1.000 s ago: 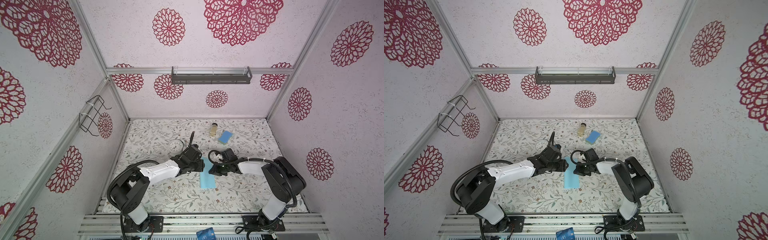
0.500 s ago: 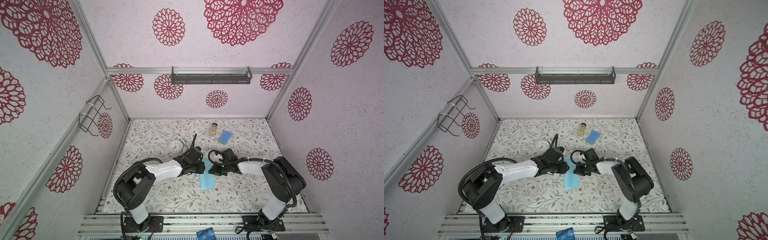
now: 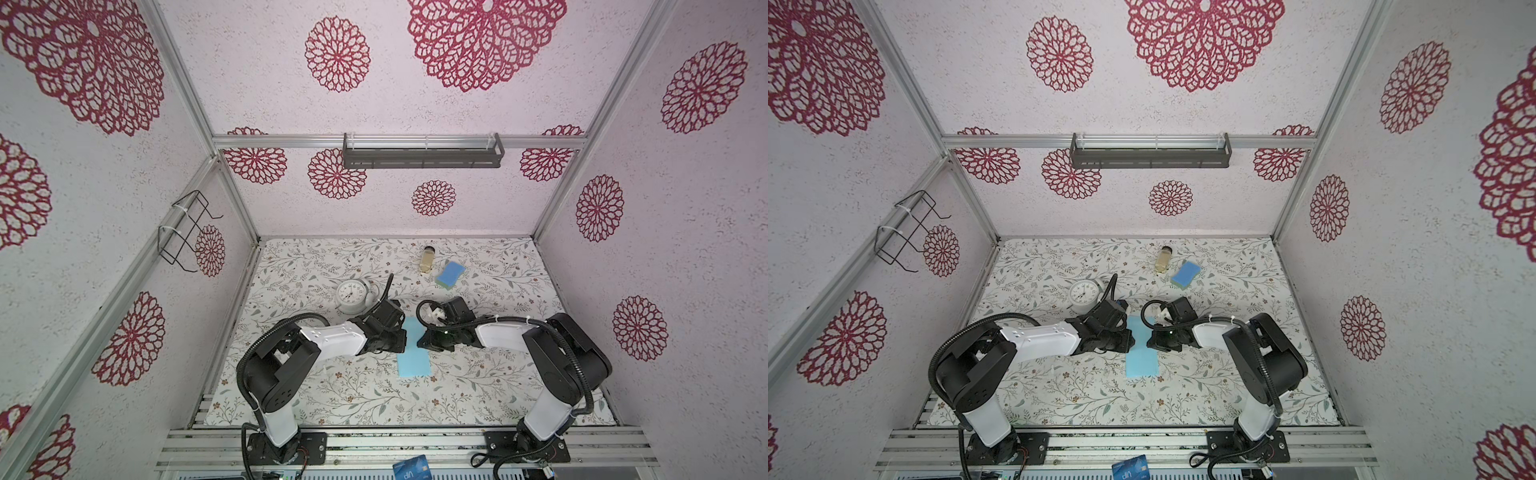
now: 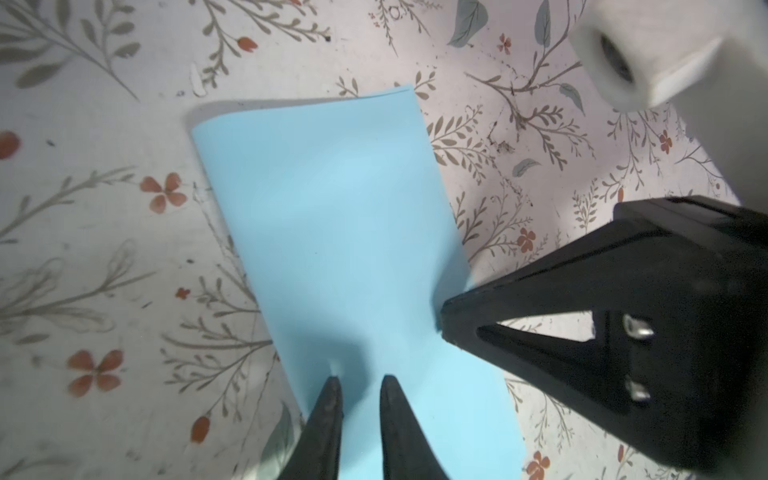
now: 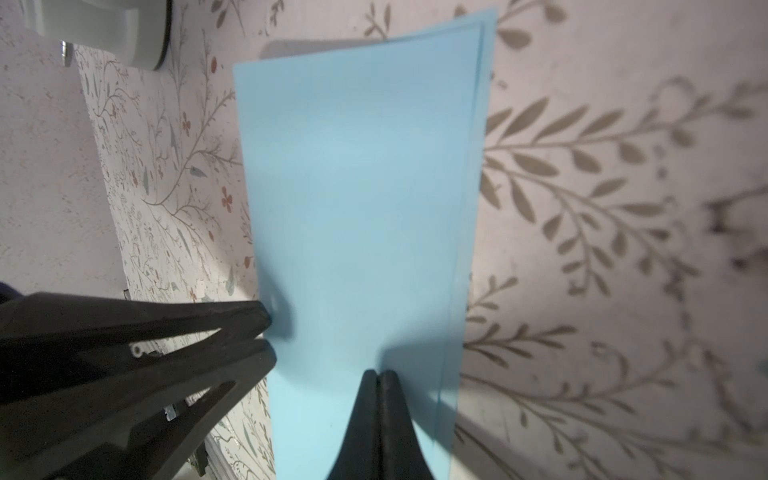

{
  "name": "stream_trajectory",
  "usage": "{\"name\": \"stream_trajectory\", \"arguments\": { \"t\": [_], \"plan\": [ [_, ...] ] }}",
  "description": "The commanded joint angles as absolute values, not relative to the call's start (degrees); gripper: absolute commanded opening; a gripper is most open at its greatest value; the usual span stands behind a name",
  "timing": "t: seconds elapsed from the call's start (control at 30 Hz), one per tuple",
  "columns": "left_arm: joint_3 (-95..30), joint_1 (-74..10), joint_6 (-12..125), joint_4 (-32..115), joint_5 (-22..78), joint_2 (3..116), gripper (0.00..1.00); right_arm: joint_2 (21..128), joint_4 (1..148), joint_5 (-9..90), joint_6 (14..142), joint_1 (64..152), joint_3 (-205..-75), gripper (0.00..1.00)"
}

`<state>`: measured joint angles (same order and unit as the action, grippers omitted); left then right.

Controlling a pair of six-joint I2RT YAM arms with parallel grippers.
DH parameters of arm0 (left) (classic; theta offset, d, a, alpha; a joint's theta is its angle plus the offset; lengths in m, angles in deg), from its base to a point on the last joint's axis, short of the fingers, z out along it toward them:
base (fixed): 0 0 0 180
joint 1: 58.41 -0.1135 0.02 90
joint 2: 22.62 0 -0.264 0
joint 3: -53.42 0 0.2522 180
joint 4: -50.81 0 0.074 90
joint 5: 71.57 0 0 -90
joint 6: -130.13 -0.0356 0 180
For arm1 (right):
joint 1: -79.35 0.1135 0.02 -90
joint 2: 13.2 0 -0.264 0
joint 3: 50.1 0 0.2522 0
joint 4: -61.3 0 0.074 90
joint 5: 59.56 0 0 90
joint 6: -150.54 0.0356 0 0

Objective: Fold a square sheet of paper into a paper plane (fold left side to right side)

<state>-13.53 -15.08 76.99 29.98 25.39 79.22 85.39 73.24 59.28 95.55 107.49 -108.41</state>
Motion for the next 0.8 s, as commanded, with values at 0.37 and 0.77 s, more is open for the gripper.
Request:
{"name": "stream_trajectory", "arguments": {
  "t": [0.37, 0.77],
  "plan": [
    [-13.33, -15.43, 77.59, 31.74, 25.09, 80.29, 0.21, 80.24, 75.02, 59.88, 98.68, 105.11, -110.76, 0.03],
    [-13.66, -15.25, 77.69, 31.69, 25.26, 80.22, 0.21, 76.76, 75.1, 61.07, 98.86, 99.57, -108.42, 0.07]
  ]
}}
